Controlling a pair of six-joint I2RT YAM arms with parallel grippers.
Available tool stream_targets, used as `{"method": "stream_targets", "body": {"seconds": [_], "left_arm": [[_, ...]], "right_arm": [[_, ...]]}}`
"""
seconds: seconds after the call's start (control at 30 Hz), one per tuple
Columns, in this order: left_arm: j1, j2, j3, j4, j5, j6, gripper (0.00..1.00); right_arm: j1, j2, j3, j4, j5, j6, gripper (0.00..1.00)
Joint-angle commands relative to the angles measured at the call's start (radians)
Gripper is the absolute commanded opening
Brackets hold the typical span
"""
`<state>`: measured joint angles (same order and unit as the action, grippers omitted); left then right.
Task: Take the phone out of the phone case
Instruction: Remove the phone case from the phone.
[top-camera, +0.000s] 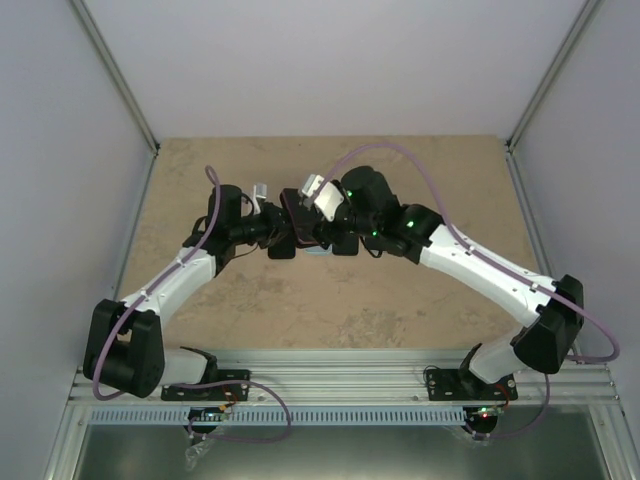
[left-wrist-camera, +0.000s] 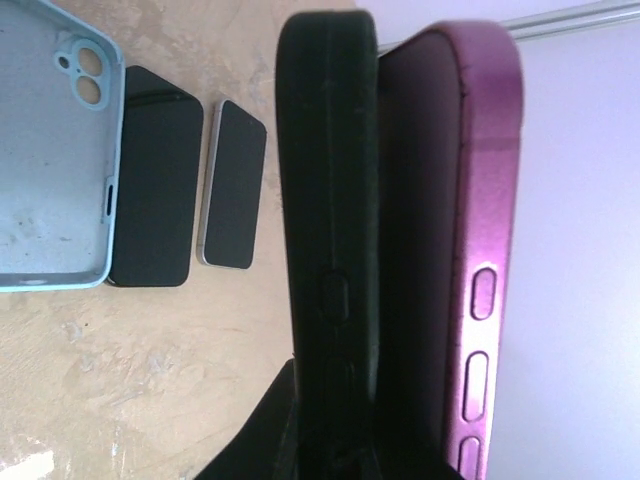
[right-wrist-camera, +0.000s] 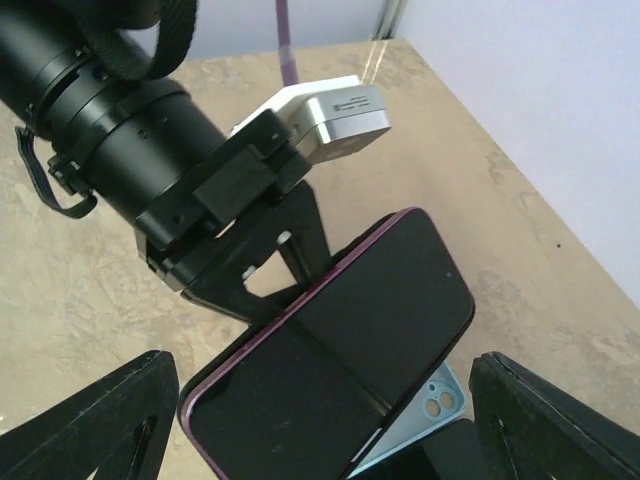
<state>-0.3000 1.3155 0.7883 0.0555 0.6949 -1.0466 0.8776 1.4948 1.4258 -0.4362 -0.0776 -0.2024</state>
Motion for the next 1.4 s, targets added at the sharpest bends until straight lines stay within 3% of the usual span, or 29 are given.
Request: {"method": "stream_targets", "body": {"seconds": [0.0,0.53,1.07,1.37], "left_arm": [[0.012,-0.024,0.008,0.016,-0.004,-0.010,0.00],[0.032,-0.036,-0.017,0.038,-0.010,-0.028,0.00],[0.032,-0.029,-0.026,0.065,0.011,-0.044,0.00],[0.032,-0.021,-0.029,0.080,0.024,-0.058,0.00]], "right_arm": [[0.056,0.013,-0.028,0.038,0.113,-0.038,0.81],[0.174,0.056,-0.110,0.102,0.297,-0.114,0.78],[0.199,0.077,-0.204,0.279,0.478,-0.205,0.64],[0.202,0.062,-0.266,0.404,0.550,-0.271,0.49]]}}
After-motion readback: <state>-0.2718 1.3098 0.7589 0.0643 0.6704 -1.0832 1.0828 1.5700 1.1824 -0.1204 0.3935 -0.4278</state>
